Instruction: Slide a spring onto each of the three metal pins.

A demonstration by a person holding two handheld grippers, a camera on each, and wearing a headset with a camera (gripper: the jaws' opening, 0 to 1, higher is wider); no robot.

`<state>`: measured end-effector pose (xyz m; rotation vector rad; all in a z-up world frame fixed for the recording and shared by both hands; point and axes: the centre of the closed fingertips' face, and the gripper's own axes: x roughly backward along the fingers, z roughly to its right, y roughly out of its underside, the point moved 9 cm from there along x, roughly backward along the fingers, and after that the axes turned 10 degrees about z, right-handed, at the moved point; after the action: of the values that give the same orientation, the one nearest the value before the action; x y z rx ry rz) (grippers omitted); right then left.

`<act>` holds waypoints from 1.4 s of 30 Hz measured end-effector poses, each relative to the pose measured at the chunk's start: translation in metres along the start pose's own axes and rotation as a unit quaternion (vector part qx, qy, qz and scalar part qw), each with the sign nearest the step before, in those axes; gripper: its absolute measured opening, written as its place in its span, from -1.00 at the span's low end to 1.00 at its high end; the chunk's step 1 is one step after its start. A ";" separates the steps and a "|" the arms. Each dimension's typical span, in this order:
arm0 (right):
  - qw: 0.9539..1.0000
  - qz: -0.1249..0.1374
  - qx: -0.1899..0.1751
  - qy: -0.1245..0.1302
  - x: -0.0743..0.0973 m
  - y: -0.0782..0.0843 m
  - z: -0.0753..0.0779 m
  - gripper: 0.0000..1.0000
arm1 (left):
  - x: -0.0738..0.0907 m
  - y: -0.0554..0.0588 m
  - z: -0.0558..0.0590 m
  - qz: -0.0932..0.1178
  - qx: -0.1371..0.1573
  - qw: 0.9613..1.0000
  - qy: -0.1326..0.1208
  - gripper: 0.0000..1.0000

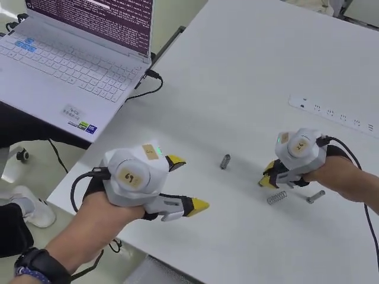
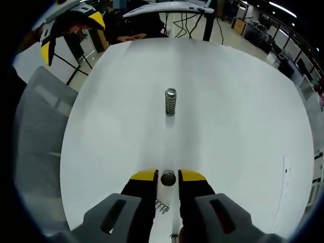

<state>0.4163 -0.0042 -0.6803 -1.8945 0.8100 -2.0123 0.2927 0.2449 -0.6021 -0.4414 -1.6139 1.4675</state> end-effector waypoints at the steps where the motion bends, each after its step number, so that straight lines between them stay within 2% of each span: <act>1: 1.000 0.001 0.000 0.005 0.003 0.000 0.001 -0.69 | 0.000 -0.001 0.000 0.000 -0.001 1.000 0.001 0.07; 6: 1.000 0.005 -0.005 0.025 0.015 0.003 0.001 -0.59 | -0.001 -0.004 0.001 0.004 -0.004 1.000 0.002 0.07; 11: 0.998 0.025 -0.026 0.043 0.026 0.006 -0.003 -0.52 | -0.002 -0.008 0.004 0.008 -0.006 1.000 0.004 0.07; 16: 0.994 0.059 -0.062 0.069 0.037 0.005 -0.008 -0.47 | 0.001 -0.009 0.005 0.014 0.001 1.000 -0.007 0.05; 20: 0.991 0.076 -0.076 0.085 0.045 0.003 -0.013 -0.45 | 0.003 -0.009 0.005 0.018 0.006 1.000 -0.013 0.06; 26: 0.980 0.118 -0.108 0.116 0.057 0.006 -0.019 -0.42 | 0.006 -0.016 0.005 0.026 0.006 0.999 -0.021 0.07; 30: 0.977 0.127 -0.114 0.127 0.062 0.011 -0.025 -0.40 | 0.007 -0.017 0.005 0.027 0.005 0.999 -0.022 0.07; 33: 0.973 0.140 -0.124 0.136 0.068 0.013 -0.032 -0.37 | 0.008 -0.017 0.006 0.025 0.002 0.999 -0.022 0.07; 38: 0.961 0.172 -0.151 0.154 0.079 0.018 -0.041 -0.35 | 0.009 -0.017 0.009 0.023 -0.001 1.000 -0.019 0.07; 42: 0.956 0.181 -0.163 0.163 0.086 0.022 -0.049 -0.34 | 0.011 -0.019 0.012 0.025 -0.001 0.999 -0.019 0.06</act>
<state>0.3541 -0.0580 -0.6212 -1.4237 1.5356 -2.0706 0.2833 0.2413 -0.5799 -0.4604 -1.6446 1.5214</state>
